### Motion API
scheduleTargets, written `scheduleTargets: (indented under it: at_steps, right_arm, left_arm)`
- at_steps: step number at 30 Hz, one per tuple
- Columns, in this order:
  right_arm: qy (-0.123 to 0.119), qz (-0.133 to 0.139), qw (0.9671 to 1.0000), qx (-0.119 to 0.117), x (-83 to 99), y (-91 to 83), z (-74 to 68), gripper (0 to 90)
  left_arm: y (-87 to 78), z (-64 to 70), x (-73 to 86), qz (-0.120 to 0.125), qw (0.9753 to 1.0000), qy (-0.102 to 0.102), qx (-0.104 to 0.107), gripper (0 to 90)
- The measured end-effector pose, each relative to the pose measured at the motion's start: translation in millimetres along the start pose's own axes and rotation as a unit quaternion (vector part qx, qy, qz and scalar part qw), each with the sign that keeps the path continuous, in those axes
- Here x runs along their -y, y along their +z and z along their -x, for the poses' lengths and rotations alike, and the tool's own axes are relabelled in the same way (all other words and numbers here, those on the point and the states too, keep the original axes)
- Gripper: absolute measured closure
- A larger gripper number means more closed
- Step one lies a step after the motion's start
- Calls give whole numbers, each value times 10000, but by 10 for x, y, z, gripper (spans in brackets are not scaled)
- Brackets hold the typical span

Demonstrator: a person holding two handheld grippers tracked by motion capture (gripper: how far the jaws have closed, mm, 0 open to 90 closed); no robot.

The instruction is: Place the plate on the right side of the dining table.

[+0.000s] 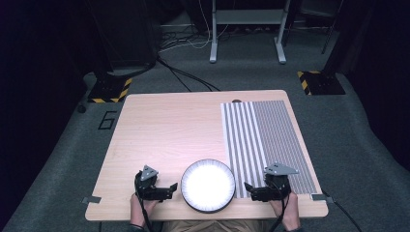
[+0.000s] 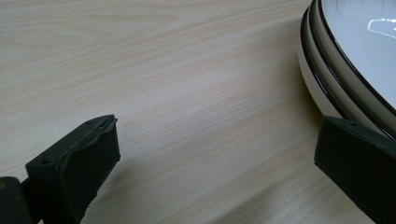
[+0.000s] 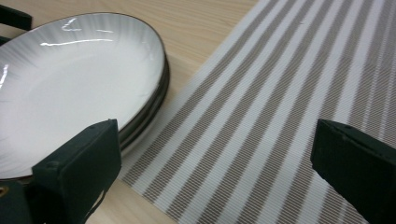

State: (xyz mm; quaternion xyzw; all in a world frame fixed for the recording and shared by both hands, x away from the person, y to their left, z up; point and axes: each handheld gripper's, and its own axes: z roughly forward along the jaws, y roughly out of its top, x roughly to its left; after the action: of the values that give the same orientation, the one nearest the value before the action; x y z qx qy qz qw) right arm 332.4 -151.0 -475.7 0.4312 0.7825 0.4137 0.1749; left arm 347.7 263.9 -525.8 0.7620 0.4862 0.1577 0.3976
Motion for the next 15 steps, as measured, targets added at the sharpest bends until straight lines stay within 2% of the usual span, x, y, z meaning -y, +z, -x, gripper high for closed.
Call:
scheduleTargets:
  at_steps: [3, 10, 12, 15]
  right_arm:
    - [-127, -11, 9998, -183, -41, 70, -114, 15]
    - [-211, -49, 9986, -481, -91, 174, -236, 24]
    - [-233, -62, 9982, -547, -107, 224, -286, 70]
    - [-274, -114, 9973, -670, -116, 282, -337, 64]
  left_arm:
    - [21, 10, 15, -1, 10000, -32, 72, 0]
    - [44, 47, 25, -1, 9998, -67, 166, 0]
    - [59, 73, 18, -27, 9998, -12, 187, 0]
    - [63, 82, 14, -57, 9999, 23, 151, 0]
